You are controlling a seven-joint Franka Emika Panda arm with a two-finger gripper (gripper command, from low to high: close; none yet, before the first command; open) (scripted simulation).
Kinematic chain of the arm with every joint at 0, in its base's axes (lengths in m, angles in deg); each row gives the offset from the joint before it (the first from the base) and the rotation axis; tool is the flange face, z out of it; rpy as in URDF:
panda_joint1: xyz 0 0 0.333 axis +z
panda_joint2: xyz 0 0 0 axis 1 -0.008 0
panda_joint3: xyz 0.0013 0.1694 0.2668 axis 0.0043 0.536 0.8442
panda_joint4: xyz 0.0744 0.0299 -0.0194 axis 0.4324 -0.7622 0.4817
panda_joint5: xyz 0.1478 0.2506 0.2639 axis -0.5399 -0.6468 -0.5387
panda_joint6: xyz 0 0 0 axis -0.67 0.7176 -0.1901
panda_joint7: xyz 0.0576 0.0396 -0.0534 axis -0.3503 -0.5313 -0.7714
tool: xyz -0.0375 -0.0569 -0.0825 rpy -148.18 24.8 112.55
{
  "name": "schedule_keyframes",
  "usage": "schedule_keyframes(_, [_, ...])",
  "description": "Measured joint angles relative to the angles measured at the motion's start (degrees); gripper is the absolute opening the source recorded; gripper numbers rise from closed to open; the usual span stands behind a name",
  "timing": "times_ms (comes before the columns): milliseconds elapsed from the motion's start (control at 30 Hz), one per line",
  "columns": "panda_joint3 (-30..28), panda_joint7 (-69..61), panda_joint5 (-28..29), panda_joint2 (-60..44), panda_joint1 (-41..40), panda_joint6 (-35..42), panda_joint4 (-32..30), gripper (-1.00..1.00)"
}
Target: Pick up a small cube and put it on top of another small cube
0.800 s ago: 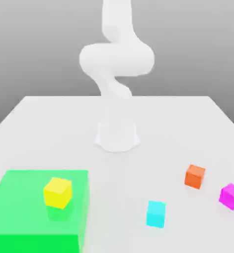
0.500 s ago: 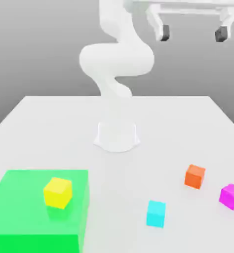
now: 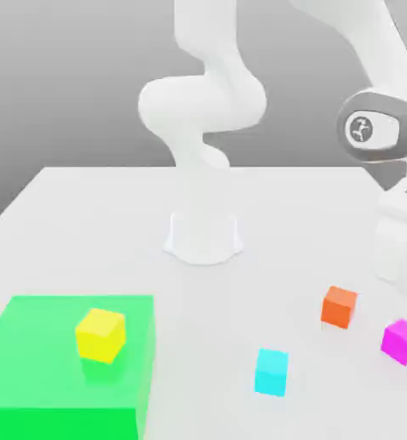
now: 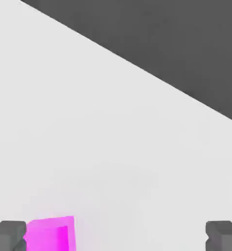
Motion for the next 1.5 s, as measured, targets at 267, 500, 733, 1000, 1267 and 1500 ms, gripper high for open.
schedule_keyframes(267, [-7.5,7.6,9.2,-14.4,8.8,-9.0,1.7,-1.00])
schedule_keyframes(500, [-6.8,7.1,8.6,-13.5,8.2,-8.4,1.4,-1.00])
schedule_keyframes(733, [-4.5,1.1,-1.5,-1.9,1.1,0.3,-0.9,-1.00])
schedule_keyframes(1000, [-13.9,2.5,-6.9,6.7,-12.2,8.0,-1.2,-1.00])
schedule_keyframes(1267, [-20.6,5.6,-9.9,15.0,-26.7,15.9,-1.4,-1.00])
schedule_keyframes(1500, [-25.7,7.6,-11.4,14.9,-32.3,13.9,-3.0,-1.00])
